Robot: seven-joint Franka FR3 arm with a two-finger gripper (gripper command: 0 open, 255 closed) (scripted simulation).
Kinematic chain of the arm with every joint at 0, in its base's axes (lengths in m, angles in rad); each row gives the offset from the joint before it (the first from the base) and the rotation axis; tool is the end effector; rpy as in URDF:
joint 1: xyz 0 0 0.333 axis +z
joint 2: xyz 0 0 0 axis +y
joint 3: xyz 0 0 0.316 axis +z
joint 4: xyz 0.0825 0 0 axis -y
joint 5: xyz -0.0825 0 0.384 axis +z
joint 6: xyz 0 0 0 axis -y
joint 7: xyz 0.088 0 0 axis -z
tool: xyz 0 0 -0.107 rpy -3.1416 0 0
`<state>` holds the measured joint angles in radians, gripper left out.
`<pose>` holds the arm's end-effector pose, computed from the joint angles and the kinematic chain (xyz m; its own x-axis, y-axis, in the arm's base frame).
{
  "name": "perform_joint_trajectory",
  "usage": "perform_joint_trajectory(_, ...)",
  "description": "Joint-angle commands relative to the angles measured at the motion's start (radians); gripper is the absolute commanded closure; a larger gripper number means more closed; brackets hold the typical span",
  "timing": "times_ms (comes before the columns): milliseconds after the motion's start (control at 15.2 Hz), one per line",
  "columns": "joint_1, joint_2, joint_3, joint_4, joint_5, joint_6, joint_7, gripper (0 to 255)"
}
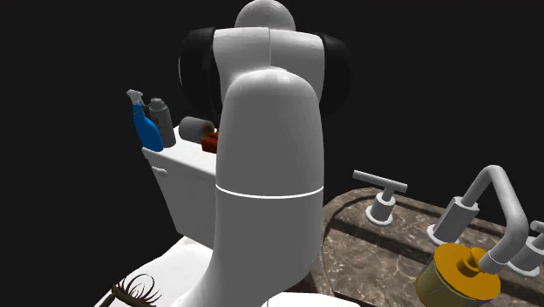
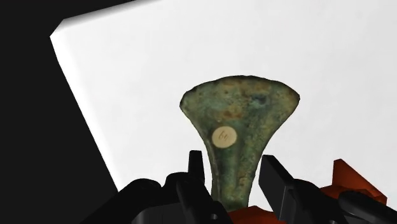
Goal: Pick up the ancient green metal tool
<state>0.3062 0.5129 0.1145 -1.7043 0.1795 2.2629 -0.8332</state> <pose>0.6188 0.2730 0.3021 0.4321 0.8858 0.1691 0.9015 -0.4191 -0.1079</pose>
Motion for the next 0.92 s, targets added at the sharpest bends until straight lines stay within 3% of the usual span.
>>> perform_joint_trajectory(0,0.0,-0.013,0.0,0.008,-0.001,-0.021,0.005,255)
perform_joint_trajectory(858,-0.002,-0.08,-0.001,0.061,-0.007,-0.14,0.026,255)
